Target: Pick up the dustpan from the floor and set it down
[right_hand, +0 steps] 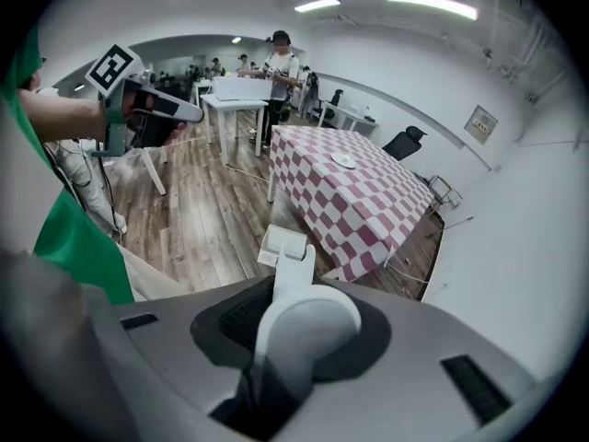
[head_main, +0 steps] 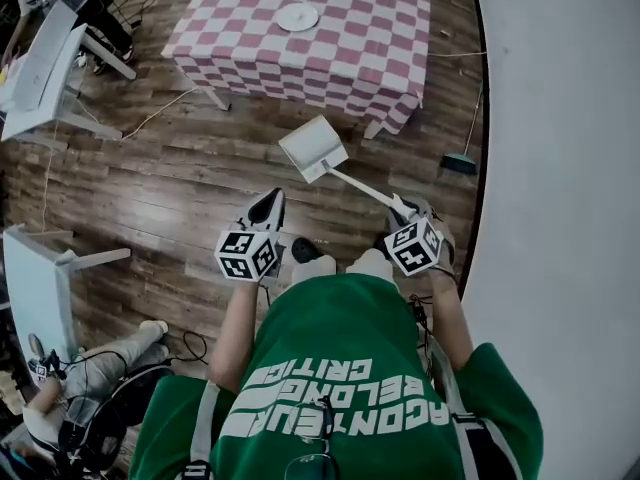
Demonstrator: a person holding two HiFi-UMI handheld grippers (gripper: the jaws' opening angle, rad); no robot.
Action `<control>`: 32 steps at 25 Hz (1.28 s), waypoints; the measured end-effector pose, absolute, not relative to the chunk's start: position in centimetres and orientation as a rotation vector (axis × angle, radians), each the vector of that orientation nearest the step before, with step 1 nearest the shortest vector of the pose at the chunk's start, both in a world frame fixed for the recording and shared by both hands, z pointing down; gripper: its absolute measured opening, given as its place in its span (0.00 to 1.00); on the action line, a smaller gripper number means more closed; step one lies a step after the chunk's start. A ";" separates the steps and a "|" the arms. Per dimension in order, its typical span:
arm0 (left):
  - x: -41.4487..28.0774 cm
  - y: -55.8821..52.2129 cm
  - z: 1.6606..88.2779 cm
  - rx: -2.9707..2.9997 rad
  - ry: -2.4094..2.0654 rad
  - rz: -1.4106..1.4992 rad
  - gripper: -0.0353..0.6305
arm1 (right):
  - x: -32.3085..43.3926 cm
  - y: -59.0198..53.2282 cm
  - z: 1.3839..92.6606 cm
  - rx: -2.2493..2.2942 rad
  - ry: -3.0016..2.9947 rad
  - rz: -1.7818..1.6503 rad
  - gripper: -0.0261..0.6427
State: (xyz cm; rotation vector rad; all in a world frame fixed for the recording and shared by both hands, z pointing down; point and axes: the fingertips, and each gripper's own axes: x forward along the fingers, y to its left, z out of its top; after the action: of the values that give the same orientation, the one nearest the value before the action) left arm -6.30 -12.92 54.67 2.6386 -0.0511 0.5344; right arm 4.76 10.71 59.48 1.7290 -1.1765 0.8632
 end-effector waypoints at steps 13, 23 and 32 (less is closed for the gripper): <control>1.7 -2.4 55.2 2.660 0.214 0.664 0.05 | 10.5 22.9 64.3 1.760 -1.005 1.067 0.21; 5.2 4.2 55.1 2.668 0.283 0.696 0.05 | 14.6 28.7 68.6 1.785 -0.920 1.225 0.21; 5.7 7.7 55.7 2.666 0.260 0.740 0.05 | 17.7 30.2 74.1 1.787 -0.856 1.379 0.21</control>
State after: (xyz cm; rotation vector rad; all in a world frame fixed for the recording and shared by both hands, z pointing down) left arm 5.72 7.71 55.70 2.6655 0.2602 0.7399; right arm 17.69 30.20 74.11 1.7869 -0.8558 1.3787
